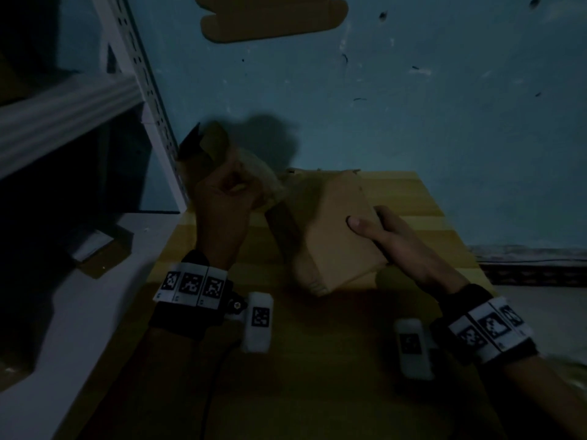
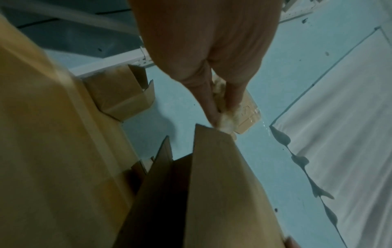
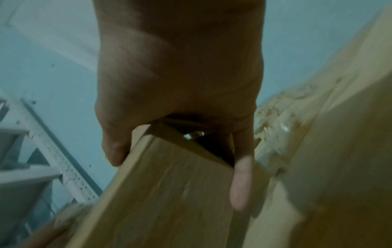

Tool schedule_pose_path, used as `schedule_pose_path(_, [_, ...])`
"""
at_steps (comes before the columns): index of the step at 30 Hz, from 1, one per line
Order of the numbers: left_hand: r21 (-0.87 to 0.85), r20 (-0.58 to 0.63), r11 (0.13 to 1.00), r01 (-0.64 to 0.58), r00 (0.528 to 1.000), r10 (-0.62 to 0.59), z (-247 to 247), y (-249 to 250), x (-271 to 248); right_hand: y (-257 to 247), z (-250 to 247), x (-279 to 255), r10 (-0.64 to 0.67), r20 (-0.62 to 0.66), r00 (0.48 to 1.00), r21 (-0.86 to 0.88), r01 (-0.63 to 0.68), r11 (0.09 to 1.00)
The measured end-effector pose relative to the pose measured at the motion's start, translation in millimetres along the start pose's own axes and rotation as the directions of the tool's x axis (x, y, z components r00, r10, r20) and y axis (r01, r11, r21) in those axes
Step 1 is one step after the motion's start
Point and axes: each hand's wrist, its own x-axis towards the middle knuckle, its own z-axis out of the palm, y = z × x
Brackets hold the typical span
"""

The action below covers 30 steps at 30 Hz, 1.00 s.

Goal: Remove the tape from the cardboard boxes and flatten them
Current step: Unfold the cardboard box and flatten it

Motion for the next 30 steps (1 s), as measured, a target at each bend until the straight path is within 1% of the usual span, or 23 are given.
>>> schedule_pose_path(1, [0.010,-0.045,1.000,-0.005,0.999,0.006,-3.0,2.9,1.2,-1.2,1.4,-0.6,0.016,0.017,1.000,0.010,-0.016,1.000])
schedule_pose_path(3, [-0.016,-0.208,1.000,0.011,0.978,-0.014,-11.6,6.8,6.5,-0.5,2.8,0.0,0.046,0.054,0.997,0.004,-0.046,0.999])
schedule_pose_path(4, [0.009,-0.299,1.000,0.017,0.954,-0.013,-16.9,4.6,10.2,0.5,3.1,0.3,0.059,0.066,0.996,-0.005,-0.059,0.998])
schedule_pose_path(6, [0.007,-0.430,1.000,0.009,0.903,-0.005,-28.7,-4.5,17.5,1.3,3.0,0.3,0.084,0.073,0.994,0.003,-0.084,0.996])
schedule_pose_path(7, [-0.009,-0.462,1.000,-0.006,0.887,0.001,-32.7,-8.7,20.0,1.1,3.2,-0.5,0.088,0.086,0.992,0.014,-0.089,0.996])
schedule_pose_path(8, [-0.020,-0.461,0.999,-0.045,0.887,0.031,-35.2,-12.6,21.2,0.7,3.6,-1.7,0.086,0.112,0.990,0.021,-0.089,0.996])
schedule_pose_path(9, [-0.052,-0.426,0.997,-0.062,0.904,0.034,-37.4,-17.8,23.7,0.3,4.3,-2.7,0.077,0.148,0.986,0.018,-0.080,0.997])
schedule_pose_path(11, [-0.176,-0.314,0.984,0.014,0.947,-0.069,-31.9,-21.3,26.6,0.6,5.6,-3.2,0.054,0.195,0.979,-0.050,-0.045,0.998])
schedule_pose_path(13, [-0.228,-0.146,0.973,0.047,0.986,-0.082,-29.1,-25.8,29.6,1.5,5.5,-2.2,0.030,0.191,0.981,-0.174,0.004,0.985])
schedule_pose_path(15, [-0.354,0.037,0.932,0.076,0.997,-0.067,-23.8,-28.9,31.4,5.0,4.5,1.1,-0.004,0.147,0.989,-0.251,0.042,0.967])
schedule_pose_path(16, [-0.363,0.090,0.927,0.099,0.993,-0.071,-20.4,-27.3,30.4,6.5,4.0,2.6,-0.029,0.111,0.993,-0.258,0.057,0.964])
schedule_pose_path(19, [-0.190,0.192,0.969,0.158,0.974,-0.121,-2.1,-13.6,15.2,10.3,1.9,7.0,-0.134,-0.028,0.991,-0.186,0.127,0.974])
schedule_pose_path(20, [-0.140,0.245,0.982,0.125,0.966,-0.088,3.3,-10.4,9.7,10.0,0.4,7.7,-0.173,-0.053,0.983,-0.134,0.165,0.977])
schedule_pose_path(22, [-0.127,0.350,0.991,0.049,0.937,-0.001,11.6,-5.2,2.8,5.9,-2.0,6.0,-0.225,-0.020,0.974,0.023,0.226,0.974])
schedule_pose_path(23, [-0.105,0.373,0.994,-0.008,0.926,0.047,13.7,-4.5,1.1,3.8,-3.2,5.0,-0.238,0.020,0.971,0.098,0.235,0.967])
schedule_pose_path(25, [-0.001,0.434,0.992,-0.129,0.893,0.116,21.8,-5.2,-3.2,2.2,-4.2,4.3,-0.266,0.095,0.959,0.192,0.244,0.951])
schedule_pose_path(26, [0.039,0.448,0.988,-0.147,0.887,0.114,25.8,-5.8,-5.5,1.9,-3.7,3.9,-0.279,0.118,0.953,0.215,0.250,0.944])
schedule_pose_path(28, [0.077,0.461,0.991,-0.113,0.885,0.065,33.5,-5.9,-9.5,1.7,-0.8,3.8,-0.315,0.149,0.937,0.226,0.278,0.934])
schedule_pose_path(30, [0.116,0.487,0.988,-0.099,0.873,0.031,35.6,-8.0,-11.5,1.0,2.4,3.6,-0.355,0.143,0.924,0.230,0.317,0.920])
